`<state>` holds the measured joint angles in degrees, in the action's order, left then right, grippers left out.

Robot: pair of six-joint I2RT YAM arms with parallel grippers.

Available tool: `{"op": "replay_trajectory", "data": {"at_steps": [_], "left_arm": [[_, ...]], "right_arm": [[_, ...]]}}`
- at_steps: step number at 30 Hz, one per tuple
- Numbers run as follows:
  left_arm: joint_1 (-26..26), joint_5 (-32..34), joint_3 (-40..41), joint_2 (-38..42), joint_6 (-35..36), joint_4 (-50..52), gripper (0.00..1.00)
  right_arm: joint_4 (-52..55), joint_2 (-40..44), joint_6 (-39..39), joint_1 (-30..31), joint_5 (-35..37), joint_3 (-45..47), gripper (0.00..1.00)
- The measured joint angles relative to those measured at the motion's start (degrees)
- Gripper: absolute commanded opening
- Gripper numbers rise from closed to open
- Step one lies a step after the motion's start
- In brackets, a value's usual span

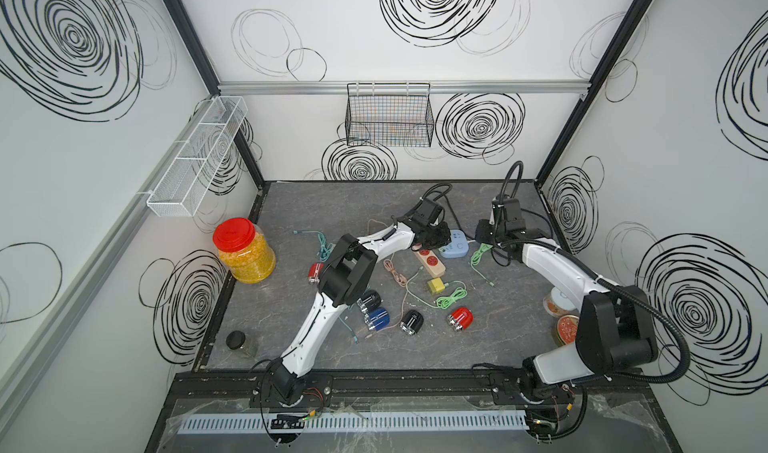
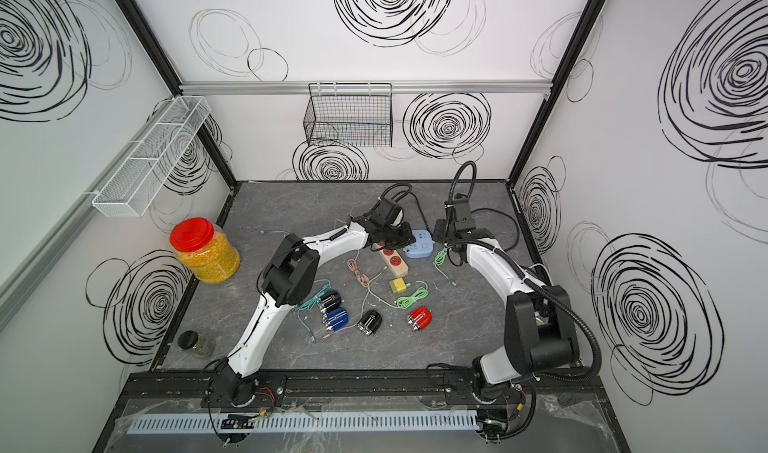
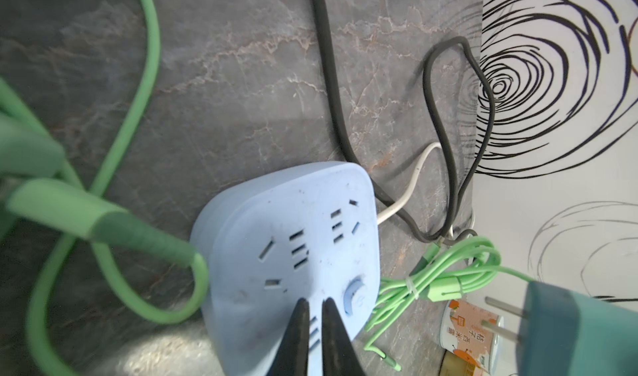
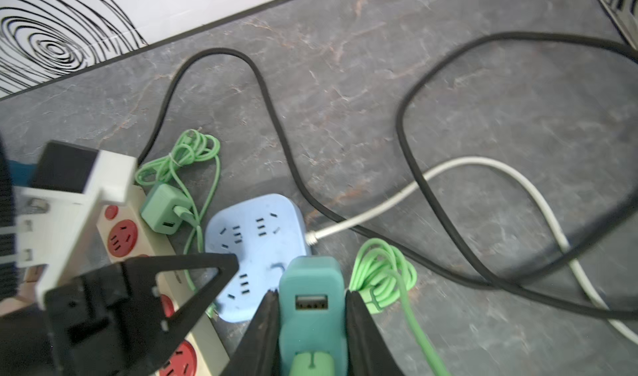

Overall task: Unplug the electric shaver
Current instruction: Place the plug at the center of the board.

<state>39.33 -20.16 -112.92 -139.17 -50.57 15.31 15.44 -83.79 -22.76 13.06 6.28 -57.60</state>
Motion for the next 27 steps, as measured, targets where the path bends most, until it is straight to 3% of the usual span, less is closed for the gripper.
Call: {"op": "replay_trajectory", "data": {"at_steps": [6, 12, 21, 27], "left_arm": [[0.0, 0.31, -8.57, 0.0, 1.09, 5.18, 0.22], [0.0, 0.72, -12.9, 0.0, 2.1, 7.85, 0.27], [0.0, 0.98, -12.94, 0.15, 3.67, 10.84, 0.3], [-0.02, 1.4, -8.83, 5.11, 4.7, 11.54, 0.31]], "right_arm": [[4.26, 9.75, -6.21, -1.27, -1.14, 6.69, 0.19], [3.48, 17.4, -11.17, -2.4, -6.78, 14.14, 0.19], [-0.46, 6.93, -16.96, -5.95, -16.28, 16.33, 0.19], [-4.79, 1.53, -19.32, -6.97, -22.56, 16.57, 0.2]]}}
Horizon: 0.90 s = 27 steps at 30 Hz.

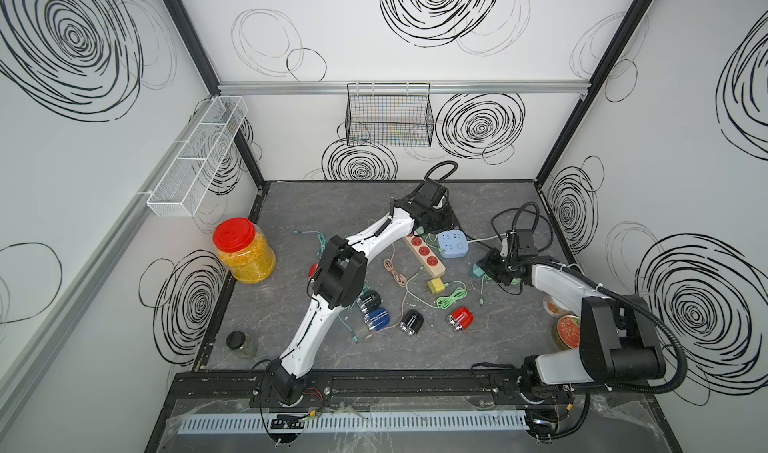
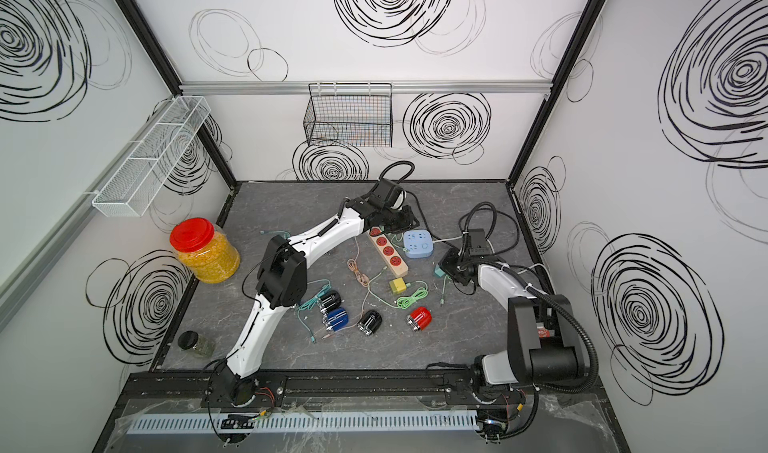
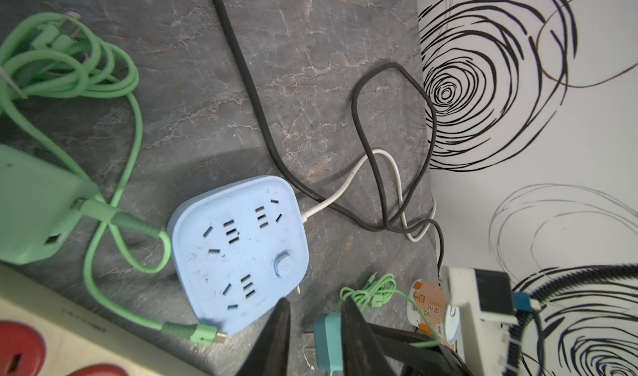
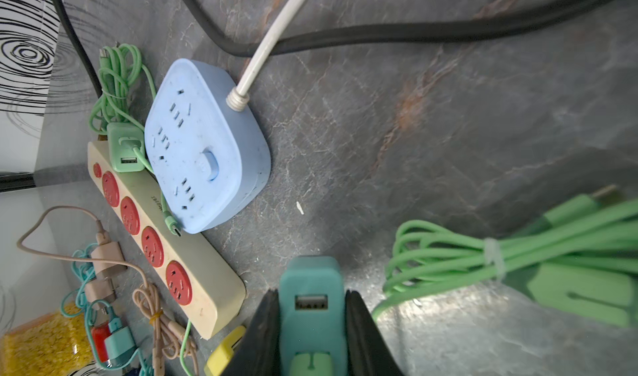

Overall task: Unplug the electric shaver
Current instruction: Place the plug at the center of the board.

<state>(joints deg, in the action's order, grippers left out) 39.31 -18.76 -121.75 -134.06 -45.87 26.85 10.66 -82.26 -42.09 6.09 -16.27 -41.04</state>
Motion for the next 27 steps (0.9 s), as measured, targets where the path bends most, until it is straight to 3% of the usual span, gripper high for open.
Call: {"op": "replay_trajectory", "data": {"at_steps": [8, 12, 14, 23, 27], "left_arm": [[-0.37, 0.68, 7.45, 8.5, 0.5, -2.89, 0.36], [-0.76, 0.96, 14.19, 11.98, 0.7, -5.25, 0.55], [-1.09, 1.11, 17.51, 13.44, 0.68, -6.03, 0.69], [-2.71, 1.95, 23.54, 16.37, 0.81, -7.82, 0.87], [-3.08, 2.4, 24.22, 17.97, 1.11, -7.96, 0.99]], "right_arm": [[-8.17, -6.49, -2.19, -1.01, -7.48, 0.42, 0.21], [-11.19, -7.82, -3.1, -2.29, -9.79, 0.87, 0.39], [-11.34, -8.0, -3.06, -2.54, -9.29, 1.57, 0.42], [-10.45, -7.74, -3.13, -2.84, -9.2, 2.71, 0.57], [-7.41, -4.46, -2.86, -2.8, -8.94, 2.71, 0.68]]}}
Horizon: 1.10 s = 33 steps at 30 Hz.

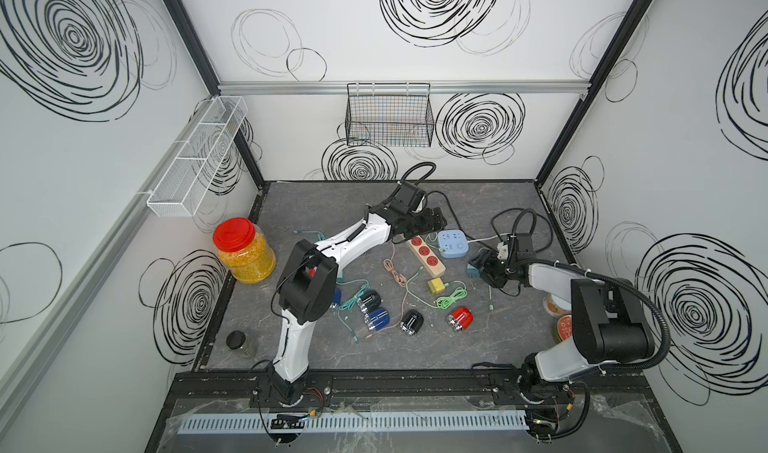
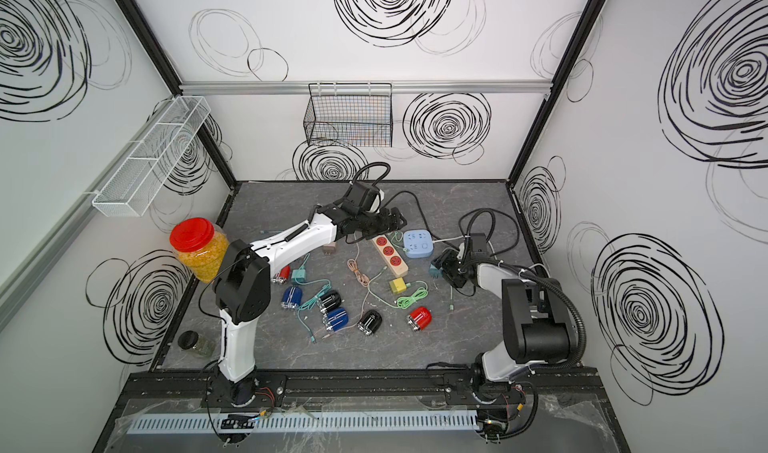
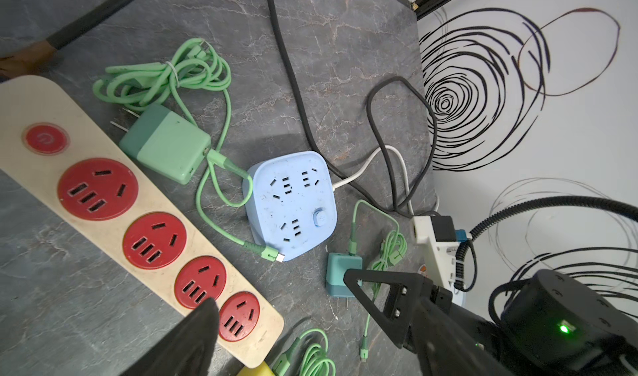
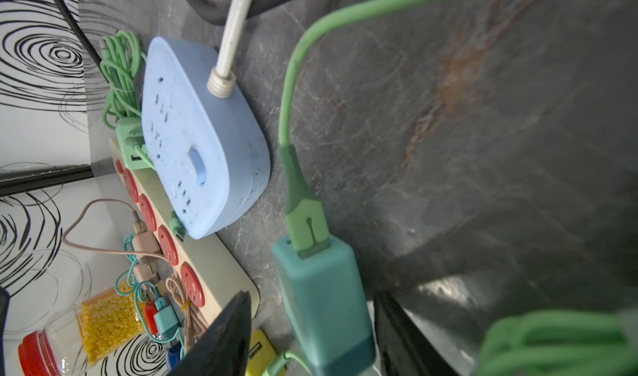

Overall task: Unplug the electric shaver
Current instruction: Place the plug at the center of the board, then reset both arms

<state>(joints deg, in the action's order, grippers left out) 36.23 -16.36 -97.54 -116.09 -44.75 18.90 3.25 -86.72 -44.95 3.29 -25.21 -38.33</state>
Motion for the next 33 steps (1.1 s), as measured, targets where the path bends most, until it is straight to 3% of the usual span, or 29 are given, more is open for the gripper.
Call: {"op": "replay_trajectory", "data": {"at_steps": [4, 14, 23, 28, 33], "left_arm": [[-0.31, 0.81, 1.97, 2.78, 0.44, -0.42, 0.99], [-4.7, 3.13, 13.64, 13.62, 1.09, -3.32, 0.99], [-13.42, 8.28, 36.96, 32.37, 2.32, -12.04, 0.99], [-15.91, 18.6, 53.72, 48.09, 3.52, -17.99, 0.99], [-18.03, 24.87, 68.15, 61.16, 6.45, -28.33, 0.99]], "right_arm": [[4.59, 7.02, 0.63, 0.9, 2.14, -0.07, 0.85], [17.0, 19.41, 4.94, 4.31, 10.54, -1.81, 0.92], [18.53, 19.91, 11.89, 2.32, 21.24, -8.48, 0.97], [13.55, 19.34, 16.02, 0.94, 28.06, -7.65, 0.98], [6.88, 18.73, 19.41, 0.55, 33.55, -4.37, 0.97]]}}
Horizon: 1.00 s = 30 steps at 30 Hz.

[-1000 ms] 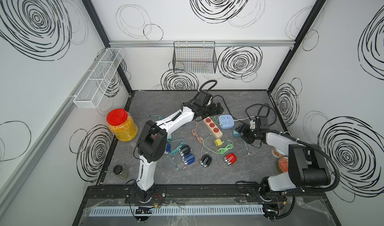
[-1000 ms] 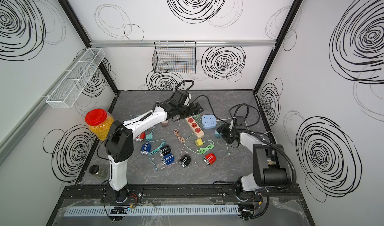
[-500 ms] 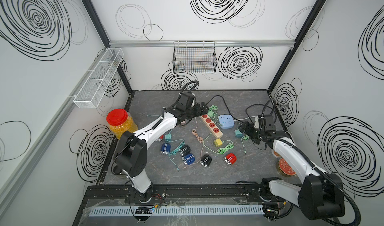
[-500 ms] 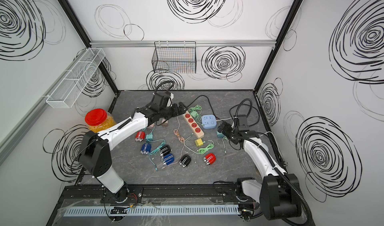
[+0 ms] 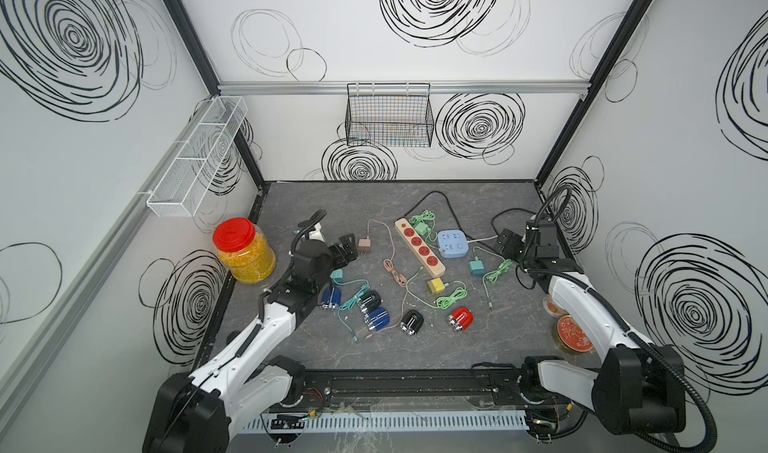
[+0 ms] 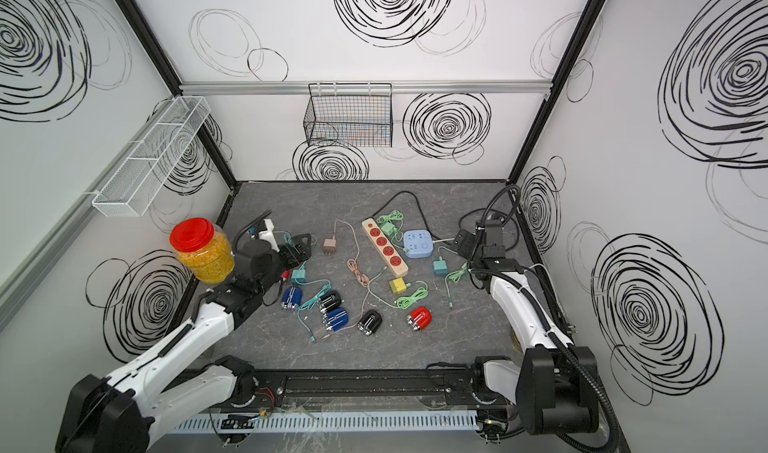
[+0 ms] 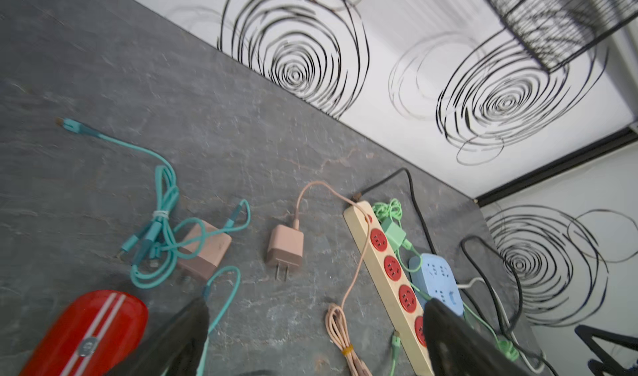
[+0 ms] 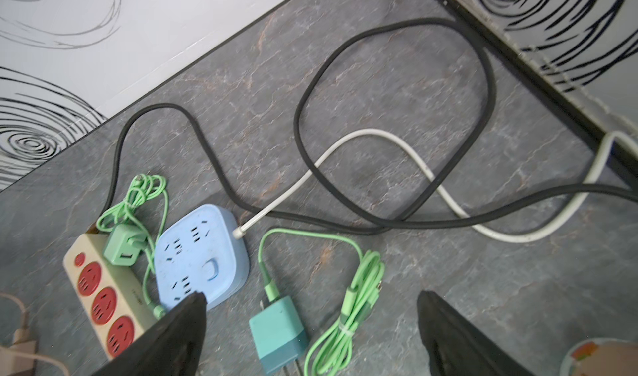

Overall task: Unplug the electric shaver
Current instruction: Reset both arms

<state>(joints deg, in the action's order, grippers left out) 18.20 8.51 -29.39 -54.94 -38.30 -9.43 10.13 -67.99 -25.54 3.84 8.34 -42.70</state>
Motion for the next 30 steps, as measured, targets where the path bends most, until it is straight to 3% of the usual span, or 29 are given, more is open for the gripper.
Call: {"op": "replay_trajectory", "data": {"at_steps": [4, 10, 16, 24, 30], "left_arm": [[-3.02, 3.1, 6.64, 4.76, 0.66, -3.17, 0.99], [-6.32, 6.6, 9.09, 8.61, 3.76, -5.84, 0.99], [-10.78, 9.53, 11.37, 9.51, 8.7, -10.54, 0.99], [-12.59, 11.45, 13.27, -1.14, 23.1, -22.77, 0.99], [-17.16, 7.3, 16.31, -12.09, 28.59, -36.96, 0.99]], "right_arm": [[-2.8, -0.17, 2.47, -0.17, 2.82, 1.77, 0.97], [-6.4, 0.46, 5.03, -0.42, 4.94, 3.43, 0.97], [-10.45, 6.34, 7.06, -1.4, 4.52, 10.08, 0.96], [-16.48, 9.11, 9.44, -2.6, 2.6, 12.76, 0.96], [-22.67, 9.11, 12.85, -2.93, 0.61, 16.33, 0.95]]}}
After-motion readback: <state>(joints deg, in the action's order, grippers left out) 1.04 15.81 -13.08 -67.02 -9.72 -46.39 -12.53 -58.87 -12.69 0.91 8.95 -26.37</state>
